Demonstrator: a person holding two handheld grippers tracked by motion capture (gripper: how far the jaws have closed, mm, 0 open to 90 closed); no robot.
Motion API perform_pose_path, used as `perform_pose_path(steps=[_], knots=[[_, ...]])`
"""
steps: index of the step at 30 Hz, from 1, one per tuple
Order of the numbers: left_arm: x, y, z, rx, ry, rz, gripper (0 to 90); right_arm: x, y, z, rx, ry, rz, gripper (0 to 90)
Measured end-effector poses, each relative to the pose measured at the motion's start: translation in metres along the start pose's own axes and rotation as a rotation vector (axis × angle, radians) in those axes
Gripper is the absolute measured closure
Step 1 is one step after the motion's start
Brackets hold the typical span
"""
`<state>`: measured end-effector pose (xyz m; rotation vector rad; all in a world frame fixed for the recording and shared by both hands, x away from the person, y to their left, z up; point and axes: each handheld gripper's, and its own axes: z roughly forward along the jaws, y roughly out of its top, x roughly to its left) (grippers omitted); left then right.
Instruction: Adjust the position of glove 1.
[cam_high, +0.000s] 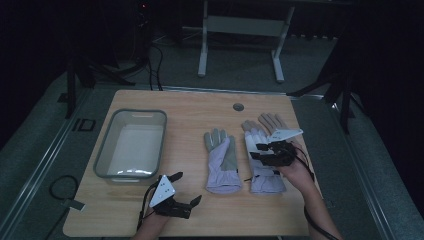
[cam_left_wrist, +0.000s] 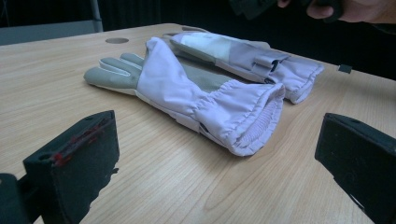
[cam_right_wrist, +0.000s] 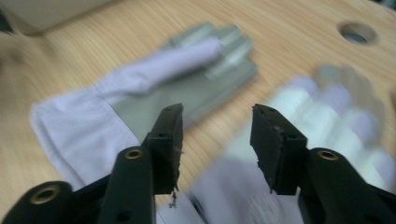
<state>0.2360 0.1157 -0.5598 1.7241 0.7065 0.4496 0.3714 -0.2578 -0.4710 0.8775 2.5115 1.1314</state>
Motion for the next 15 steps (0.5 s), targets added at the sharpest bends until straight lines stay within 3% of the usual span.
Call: perform_pose_path(steps=[2,5,10,13,15], knots=[[0.0,0.0,0.0,0.0,0.001,0.0,0.0,-0.007,-0.014,-0.004,0.011,-0.042,0.021,55.9],[0.0,0.0,0.0,-0.001,0.002,0.002,0.0,-0.014,-0.029,-0.004,0.034,-0.067,0.033,55.6],[0.0,0.0,0.0,0.001,0.001,-0.005,0.0,-0.022,-0.046,0.005,0.089,-0.08,0.035,55.0],[0.0,0.0,0.0,0.0,0.002,-0.005,0.0,-0.024,-0.049,0.012,0.109,-0.063,0.029,53.9],[0.0,0.0,0.0,0.001,0.003,-0.005,0.0,-0.024,-0.052,0.019,0.135,-0.081,0.016,52.4]])
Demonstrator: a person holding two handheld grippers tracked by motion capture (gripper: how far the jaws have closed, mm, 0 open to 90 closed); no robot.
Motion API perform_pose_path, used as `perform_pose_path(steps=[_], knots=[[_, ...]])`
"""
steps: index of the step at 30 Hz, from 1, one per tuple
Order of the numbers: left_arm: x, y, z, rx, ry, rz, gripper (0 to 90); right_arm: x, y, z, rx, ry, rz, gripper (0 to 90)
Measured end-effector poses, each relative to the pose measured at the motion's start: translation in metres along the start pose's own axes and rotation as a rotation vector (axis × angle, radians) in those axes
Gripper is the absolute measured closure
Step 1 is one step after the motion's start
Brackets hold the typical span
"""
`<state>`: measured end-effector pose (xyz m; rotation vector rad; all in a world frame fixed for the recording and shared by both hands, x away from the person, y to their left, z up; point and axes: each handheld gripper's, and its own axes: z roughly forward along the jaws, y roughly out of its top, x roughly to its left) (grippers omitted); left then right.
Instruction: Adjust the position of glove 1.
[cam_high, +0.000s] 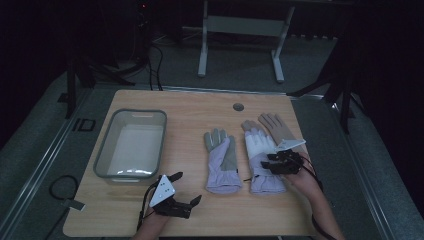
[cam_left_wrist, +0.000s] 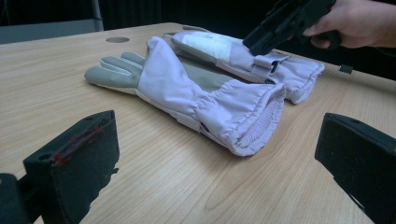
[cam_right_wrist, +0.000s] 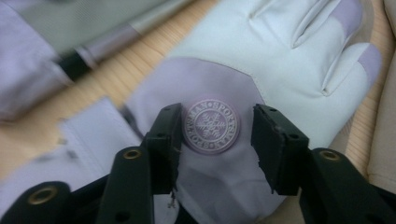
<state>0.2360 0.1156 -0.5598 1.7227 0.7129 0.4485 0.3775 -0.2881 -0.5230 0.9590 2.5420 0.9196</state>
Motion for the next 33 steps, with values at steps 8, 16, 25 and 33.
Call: perform_pose_path(steps=[8,16,25,33], knots=[[0.0,0.0,0.0,-0.003,0.003,0.005,0.0,0.006,-0.009,0.006,-0.051,-0.021,0.036,63.0],[0.0,0.0,0.0,-0.001,0.006,0.005,0.0,0.015,-0.005,0.001,-0.041,-0.053,0.079,79.2],[0.0,0.0,0.0,-0.002,0.006,0.003,0.0,0.012,-0.001,-0.024,-0.11,-0.009,0.136,80.0],[0.0,0.0,0.0,-0.003,0.008,0.001,0.0,0.014,0.023,-0.057,-0.171,-0.015,0.124,80.6]])
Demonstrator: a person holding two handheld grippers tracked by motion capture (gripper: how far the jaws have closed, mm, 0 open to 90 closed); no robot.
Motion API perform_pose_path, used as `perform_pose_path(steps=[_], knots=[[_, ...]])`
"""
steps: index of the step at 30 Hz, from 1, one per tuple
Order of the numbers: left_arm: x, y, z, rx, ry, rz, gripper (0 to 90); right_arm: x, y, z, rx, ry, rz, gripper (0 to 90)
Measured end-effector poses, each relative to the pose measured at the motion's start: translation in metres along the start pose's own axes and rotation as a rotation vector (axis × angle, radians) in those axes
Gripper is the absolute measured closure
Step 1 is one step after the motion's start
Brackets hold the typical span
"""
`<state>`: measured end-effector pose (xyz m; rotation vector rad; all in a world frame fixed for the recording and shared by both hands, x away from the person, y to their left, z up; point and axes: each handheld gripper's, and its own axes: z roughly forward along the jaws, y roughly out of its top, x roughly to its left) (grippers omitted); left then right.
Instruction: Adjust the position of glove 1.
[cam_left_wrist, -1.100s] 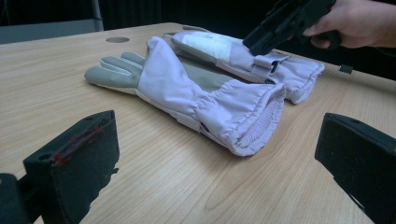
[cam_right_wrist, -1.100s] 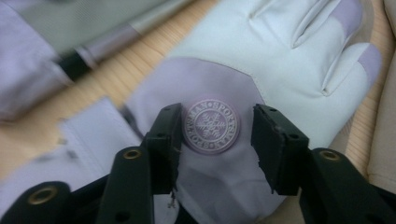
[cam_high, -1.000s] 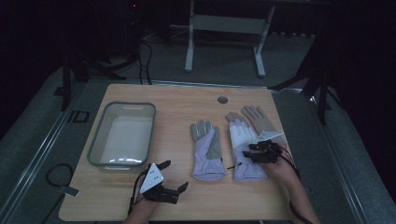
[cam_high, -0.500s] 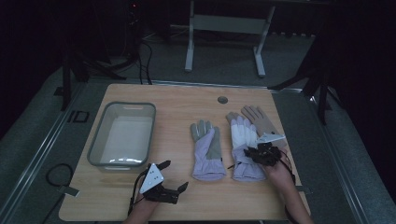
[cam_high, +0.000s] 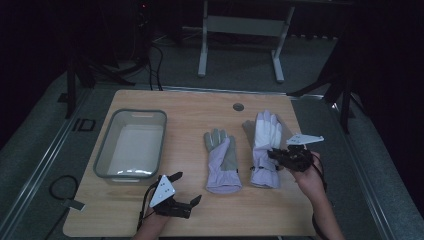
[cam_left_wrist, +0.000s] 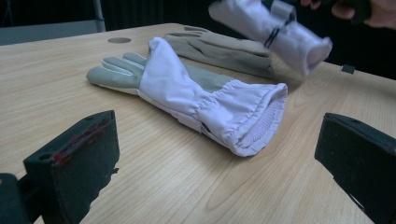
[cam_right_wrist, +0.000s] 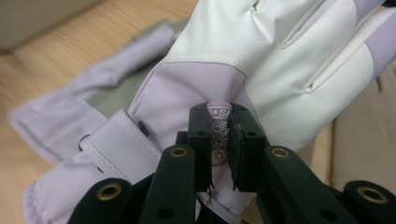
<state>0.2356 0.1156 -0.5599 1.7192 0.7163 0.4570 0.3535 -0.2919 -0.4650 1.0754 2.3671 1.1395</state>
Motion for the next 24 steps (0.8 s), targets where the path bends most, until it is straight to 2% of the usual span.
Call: perform_pose_path(steps=[5,13,17,18,21,24], knots=[[0.0,0.0,0.0,0.001,0.001,0.003,0.0,0.006,0.024,-0.011,-0.031,0.016,-0.013,80.6],[0.0,0.0,0.0,0.001,-0.001,0.005,0.0,0.027,0.069,-0.018,-0.052,0.026,-0.048,80.6],[0.0,0.0,0.0,0.0,-0.001,0.003,0.0,0.044,0.085,-0.011,-0.044,0.046,-0.08,80.6],[0.0,0.0,0.0,0.0,-0.001,0.003,0.0,0.044,0.085,-0.011,-0.044,0.046,-0.08,80.6],[0.0,0.0,0.0,-0.002,-0.002,0.004,0.0,0.063,0.09,0.008,-0.002,0.071,-0.11,80.6],[0.0,0.0,0.0,-0.003,-0.002,0.005,0.0,0.07,0.089,0.018,0.029,0.059,-0.121,80.6]])
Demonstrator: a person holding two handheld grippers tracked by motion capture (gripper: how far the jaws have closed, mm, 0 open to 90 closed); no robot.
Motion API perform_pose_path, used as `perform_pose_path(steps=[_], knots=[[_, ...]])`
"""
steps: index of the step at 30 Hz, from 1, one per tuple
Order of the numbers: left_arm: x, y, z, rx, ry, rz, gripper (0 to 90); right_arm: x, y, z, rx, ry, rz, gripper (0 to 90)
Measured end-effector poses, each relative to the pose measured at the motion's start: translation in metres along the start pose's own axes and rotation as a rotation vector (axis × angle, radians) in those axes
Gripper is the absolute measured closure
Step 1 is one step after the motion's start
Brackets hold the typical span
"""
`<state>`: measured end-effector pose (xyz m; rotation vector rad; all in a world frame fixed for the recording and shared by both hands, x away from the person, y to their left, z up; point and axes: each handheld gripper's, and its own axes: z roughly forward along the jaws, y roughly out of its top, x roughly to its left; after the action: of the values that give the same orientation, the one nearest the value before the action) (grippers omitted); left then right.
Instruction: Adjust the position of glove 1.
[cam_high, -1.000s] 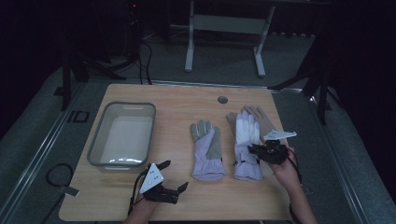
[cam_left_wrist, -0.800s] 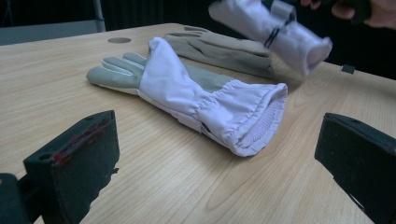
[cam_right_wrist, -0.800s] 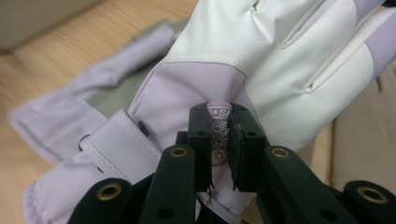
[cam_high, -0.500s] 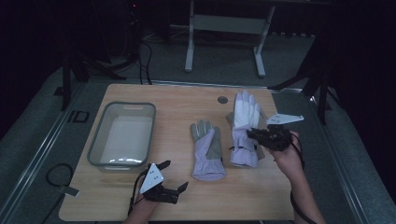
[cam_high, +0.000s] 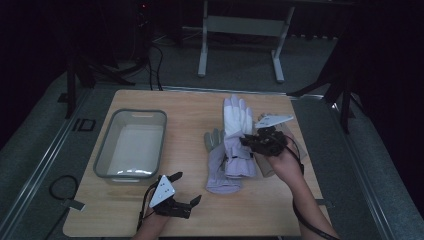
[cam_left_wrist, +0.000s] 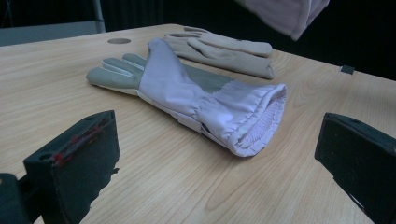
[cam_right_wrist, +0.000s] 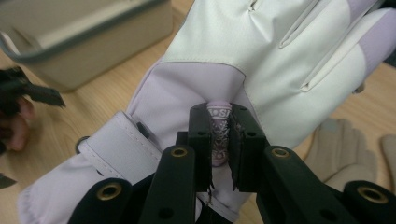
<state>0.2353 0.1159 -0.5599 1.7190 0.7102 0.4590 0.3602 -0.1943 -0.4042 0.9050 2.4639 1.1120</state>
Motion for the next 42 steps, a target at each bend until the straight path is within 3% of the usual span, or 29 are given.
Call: perform_pose_path(steps=[6,15,19,24,35,42], knots=[[0.0,0.0,0.0,0.002,0.0,0.0,0.0,0.01,-0.007,0.026,0.069,0.0,0.035,80.5],[0.0,0.0,0.0,0.002,-0.003,-0.001,0.0,0.019,-0.018,0.055,0.111,0.023,0.066,80.4],[0.0,0.0,0.001,0.004,-0.002,0.003,0.0,0.021,-0.022,0.064,0.134,0.005,0.082,80.3],[-0.001,0.0,0.001,0.005,-0.004,0.006,0.0,0.022,-0.027,0.074,0.141,-0.018,0.112,80.2],[0.0,0.0,0.001,0.009,0.0,0.005,0.0,0.029,-0.037,0.097,0.163,-0.036,0.094,78.2],[0.001,0.0,0.001,0.009,0.003,-0.009,0.0,0.028,-0.038,0.091,0.117,-0.022,0.082,63.9]])
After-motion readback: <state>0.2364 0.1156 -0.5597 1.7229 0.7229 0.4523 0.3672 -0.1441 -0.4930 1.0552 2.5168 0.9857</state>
